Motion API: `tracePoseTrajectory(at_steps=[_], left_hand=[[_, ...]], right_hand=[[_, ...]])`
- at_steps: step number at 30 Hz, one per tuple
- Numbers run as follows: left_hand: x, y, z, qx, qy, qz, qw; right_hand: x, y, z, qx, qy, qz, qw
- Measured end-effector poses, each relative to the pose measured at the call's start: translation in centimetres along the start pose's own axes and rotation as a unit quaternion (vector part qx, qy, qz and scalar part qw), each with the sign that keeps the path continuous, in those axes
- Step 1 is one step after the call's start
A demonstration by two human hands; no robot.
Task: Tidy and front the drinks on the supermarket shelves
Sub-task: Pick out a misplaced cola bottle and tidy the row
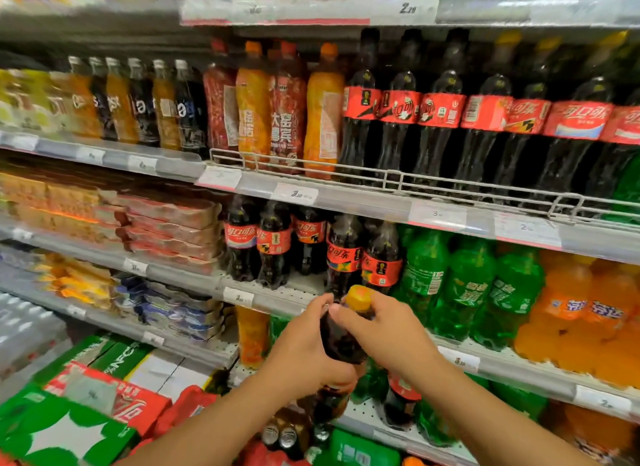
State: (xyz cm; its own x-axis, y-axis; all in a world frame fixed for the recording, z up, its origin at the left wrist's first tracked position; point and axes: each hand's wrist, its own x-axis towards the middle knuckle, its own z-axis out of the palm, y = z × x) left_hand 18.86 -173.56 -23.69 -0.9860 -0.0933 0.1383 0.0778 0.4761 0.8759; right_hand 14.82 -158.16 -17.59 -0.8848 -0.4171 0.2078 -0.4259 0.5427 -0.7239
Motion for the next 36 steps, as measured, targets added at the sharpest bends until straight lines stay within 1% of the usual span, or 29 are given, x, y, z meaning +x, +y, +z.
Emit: tracePoseTrajectory(at_steps=[2, 4, 5, 8, 10, 11, 12, 13, 14, 15, 16, 17, 18, 19, 20, 22, 26, 33, 36], left_hand=[[0.8, -1.3, -2.3, -0.012, -0.03, 0.003, 0.999], [1.6, -2.4, -4.4, -0.019, -0.052, 0.02, 0.998], [2.0, -2.6, -5.6, -0.021, -0.063, 0.029, 0.997], [3.6, -2.4, -9.3, -0.01, -0.119, 0.068, 0.991], [5.0, -1.9, -12.4, 0.032, -0.158, 0.104, 0.981], [5.8, -1.8, -14.3, 0.054, -0.165, 0.132, 0.976], [6.7, -1.6, -16.4, 0.071, -0.157, 0.167, 0.971], [7.7, -1.5, -18.4, 0.088, -0.131, 0.205, 0.966], [8.7, -1.5, -20.2, 0.121, -0.089, 0.246, 0.958], [9.9, -1.5, -21.7, 0.188, -0.038, 0.29, 0.938], [11.0, -1.4, -23.0, 0.285, 0.013, 0.324, 0.902], [12.2, -1.3, -23.9, 0.387, 0.051, 0.334, 0.858], [13.2, -1.4, -24.4, 0.469, 0.066, 0.32, 0.821], [14.0, -1.6, -24.8, 0.522, 0.065, 0.298, 0.796], [14.5, -2.1, -24.9, 0.554, 0.057, 0.277, 0.783], [15.1, -2.9, -24.8, 0.573, 0.044, 0.252, 0.779], [15.3, -3.3, -24.5, 0.558, 0.059, 0.243, 0.791], [15.3, -3.5, -24.4, 0.557, 0.065, 0.236, 0.794], [15.4, -3.7, -24.3, 0.558, 0.067, 0.237, 0.792]], right_hand=[[1.2, -1.5, 1.8, -0.021, -0.01, 0.037, 0.999], [2.2, -2.9, 3.5, -0.006, -0.005, 0.075, 0.997], [2.8, -3.6, 4.2, -0.001, 0.006, 0.077, 0.997], [4.6, -5.7, 5.5, -0.007, 0.058, 0.059, 0.997], [5.9, -7.1, 5.8, 0.011, 0.098, 0.064, 0.993], [6.5, -7.7, 5.8, 0.02, 0.12, 0.072, 0.99], [7.1, -8.1, 5.8, 0.029, 0.143, 0.081, 0.986], [7.7, -8.6, 5.8, 0.033, 0.167, 0.088, 0.981], [8.3, -9.0, 5.8, 0.029, 0.191, 0.09, 0.977], [8.9, -9.2, 5.8, 0.015, 0.215, 0.09, 0.972], [9.4, -9.5, 6.0, 0.003, 0.234, 0.089, 0.968], [9.8, -9.7, 6.3, -0.002, 0.251, 0.086, 0.964], [10.0, -9.7, 6.6, 0.0, 0.263, 0.082, 0.961], [10.3, -9.6, 7.1, 0.004, 0.273, 0.076, 0.959], [10.6, -9.5, 7.5, 0.008, 0.283, 0.072, 0.956], [11.4, -9.0, 8.4, 0.014, 0.305, 0.073, 0.95], [13.1, -7.6, 9.6, 0.002, 0.323, 0.085, 0.943], [15.6, -5.5, 10.3, -0.038, 0.32, 0.109, 0.94], [16.6, -5.1, 10.5, -0.033, 0.306, 0.115, 0.944]])
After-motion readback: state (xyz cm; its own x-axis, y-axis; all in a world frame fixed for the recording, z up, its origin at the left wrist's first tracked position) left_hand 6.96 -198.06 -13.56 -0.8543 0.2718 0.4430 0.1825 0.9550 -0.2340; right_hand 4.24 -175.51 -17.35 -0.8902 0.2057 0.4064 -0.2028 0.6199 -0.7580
